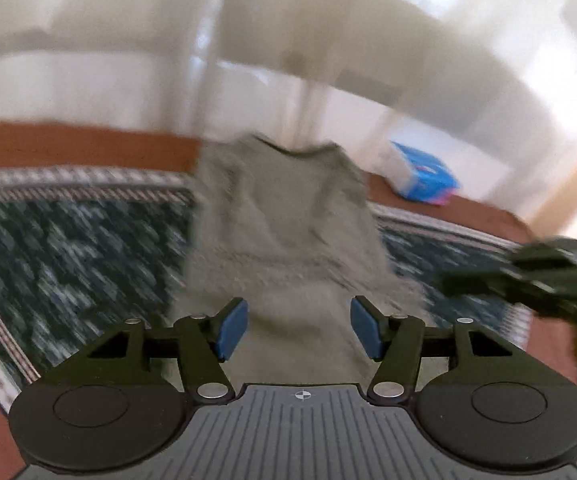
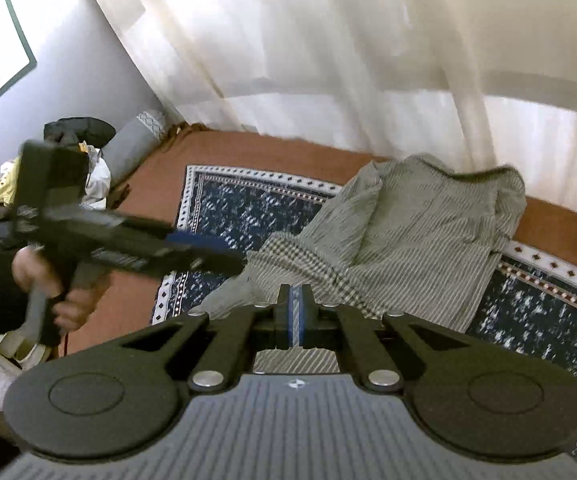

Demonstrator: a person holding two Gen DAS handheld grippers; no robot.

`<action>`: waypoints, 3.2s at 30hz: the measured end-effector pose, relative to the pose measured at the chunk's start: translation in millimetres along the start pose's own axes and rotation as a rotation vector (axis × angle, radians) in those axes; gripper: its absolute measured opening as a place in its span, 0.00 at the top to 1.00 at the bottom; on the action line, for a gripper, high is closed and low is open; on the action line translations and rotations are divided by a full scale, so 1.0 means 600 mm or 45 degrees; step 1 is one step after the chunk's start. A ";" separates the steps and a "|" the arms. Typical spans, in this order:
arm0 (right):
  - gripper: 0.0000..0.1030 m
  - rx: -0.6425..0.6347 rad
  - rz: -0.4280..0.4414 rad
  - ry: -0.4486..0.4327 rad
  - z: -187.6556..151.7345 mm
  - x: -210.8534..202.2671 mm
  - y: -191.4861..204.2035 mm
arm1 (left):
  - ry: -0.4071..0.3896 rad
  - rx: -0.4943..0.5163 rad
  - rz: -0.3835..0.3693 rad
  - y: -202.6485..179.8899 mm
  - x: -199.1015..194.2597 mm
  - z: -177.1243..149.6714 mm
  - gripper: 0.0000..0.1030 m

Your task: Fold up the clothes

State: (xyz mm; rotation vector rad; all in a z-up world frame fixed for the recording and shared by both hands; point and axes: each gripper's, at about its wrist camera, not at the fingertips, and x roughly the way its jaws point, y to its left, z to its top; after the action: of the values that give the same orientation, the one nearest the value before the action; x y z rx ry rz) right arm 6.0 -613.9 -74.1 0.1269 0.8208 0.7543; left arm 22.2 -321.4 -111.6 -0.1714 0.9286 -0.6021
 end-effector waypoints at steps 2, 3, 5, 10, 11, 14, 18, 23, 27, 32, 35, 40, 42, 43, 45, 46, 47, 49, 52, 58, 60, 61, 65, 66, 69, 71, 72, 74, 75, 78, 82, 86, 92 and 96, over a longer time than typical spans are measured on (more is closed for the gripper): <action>0.97 0.024 0.006 0.013 -0.006 0.005 0.000 | 0.045 0.006 -0.128 -0.015 0.002 -0.020 0.31; 0.95 0.041 0.008 0.018 -0.010 0.008 -0.001 | 0.055 0.021 -0.164 -0.023 0.007 -0.028 0.31; 0.94 0.106 0.016 0.026 -0.024 0.016 -0.008 | 0.061 0.050 -0.185 -0.036 0.022 -0.039 0.31; 0.94 0.221 0.017 0.062 -0.069 0.056 -0.023 | 0.064 0.026 -0.050 -0.016 0.072 -0.036 0.31; 0.94 0.235 0.009 0.065 -0.075 0.065 -0.026 | 0.068 0.021 -0.033 -0.010 0.080 -0.033 0.31; 0.94 0.280 -0.020 0.031 -0.080 0.097 -0.037 | 0.079 0.011 0.001 0.008 0.099 -0.021 0.31; 0.96 0.290 -0.096 0.011 -0.071 0.141 -0.055 | 0.087 -0.001 0.040 0.028 0.123 -0.005 0.31; 1.00 0.257 -0.113 -0.006 -0.065 0.163 -0.063 | 0.070 -0.074 0.017 0.049 0.140 0.009 0.31; 1.00 0.287 -0.113 -0.023 -0.069 0.168 -0.069 | 0.077 -0.080 -0.005 0.054 0.146 0.017 0.31; 0.96 0.272 -0.184 -0.083 -0.059 0.136 -0.054 | 0.001 -0.176 0.020 0.078 0.106 0.038 0.29; 0.81 0.327 -0.245 -0.160 -0.056 0.087 -0.050 | -0.073 -0.213 0.088 0.097 0.072 0.043 0.29; 0.59 0.485 -0.307 -0.277 -0.092 -0.009 -0.040 | -0.020 -0.221 0.053 0.122 0.016 -0.016 0.28; 0.48 0.543 -0.321 -0.261 -0.122 -0.033 -0.033 | 0.042 -0.236 0.036 0.128 0.003 -0.053 0.28; 0.48 0.567 -0.325 -0.245 -0.136 -0.040 -0.029 | 0.067 -0.240 0.030 0.132 -0.001 -0.070 0.28; 0.48 0.626 -0.320 -0.192 -0.176 -0.048 -0.017 | 0.099 -0.251 0.012 0.138 -0.009 -0.100 0.28; 0.48 0.656 -0.323 -0.164 -0.197 -0.048 -0.010 | 0.114 -0.258 0.001 0.140 -0.011 -0.112 0.28; 0.48 0.682 -0.323 -0.143 -0.215 -0.046 -0.004 | 0.122 -0.263 0.001 0.141 -0.012 -0.122 0.28; 0.48 0.739 -0.324 -0.110 -0.246 -0.042 0.007 | 0.130 -0.272 0.008 0.144 -0.012 -0.134 0.28; 0.48 0.808 -0.319 -0.106 -0.274 -0.031 0.022 | 0.126 -0.287 -0.001 0.146 -0.017 -0.137 0.28; 0.45 0.843 -0.300 -0.116 -0.281 -0.011 0.034 | 0.156 -0.282 -0.051 0.148 -0.016 -0.135 0.26; 0.53 0.852 -0.299 -0.126 -0.279 -0.006 0.031 | 0.187 -0.264 -0.040 0.145 -0.005 -0.135 0.55; 0.62 0.856 -0.294 -0.122 -0.277 -0.004 0.028 | 0.199 -0.247 -0.028 0.144 -0.003 -0.135 0.77; 0.86 0.853 -0.261 -0.091 -0.260 -0.008 0.026 | 0.202 -0.202 -0.027 0.138 -0.017 -0.130 0.91; 0.87 0.814 -0.257 -0.094 -0.249 -0.017 0.033 | 0.196 -0.187 -0.038 0.136 -0.026 -0.130 0.91; 0.87 0.727 -0.251 -0.115 -0.224 -0.054 0.050 | 0.183 -0.145 -0.069 0.126 -0.054 -0.133 0.94; 0.87 0.682 -0.255 -0.097 -0.217 -0.069 0.060 | 0.183 -0.139 -0.081 0.122 -0.065 -0.143 0.94; 0.87 0.661 -0.256 -0.079 -0.215 -0.075 0.065 | 0.186 -0.134 -0.081 0.119 -0.068 -0.149 0.94; 0.87 0.623 -0.263 -0.033 -0.216 -0.078 0.075 | 0.200 -0.135 -0.081 0.117 -0.069 -0.162 0.93; 0.87 0.606 -0.269 -0.006 -0.219 -0.077 0.080 | 0.211 -0.148 -0.083 0.118 -0.068 -0.170 0.93; 0.87 0.642 -0.292 0.041 -0.245 -0.072 0.080 | 0.244 -0.178 -0.079 0.121 -0.063 -0.194 0.93; 0.85 0.656 -0.361 0.112 -0.288 -0.054 0.077 | 0.274 -0.213 -0.057 0.133 -0.046 -0.212 0.88; 0.73 0.677 -0.392 0.116 -0.299 -0.035 0.069 | 0.272 -0.249 -0.062 0.136 -0.044 -0.202 0.66; 0.56 0.535 -0.396 0.076 -0.218 -0.090 0.070 | 0.144 -0.190 -0.088 0.118 -0.096 -0.124 0.49; 0.51 0.368 -0.338 0.050 -0.099 -0.130 0.050 | 0.003 -0.076 -0.082 0.093 -0.112 -0.016 0.41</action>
State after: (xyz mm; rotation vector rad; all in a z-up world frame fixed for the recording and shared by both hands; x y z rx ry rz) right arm -86.7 -653.1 -55.8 0.2562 0.9599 0.3865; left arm 7.4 -236.7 -92.0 -0.2547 0.9469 -0.6342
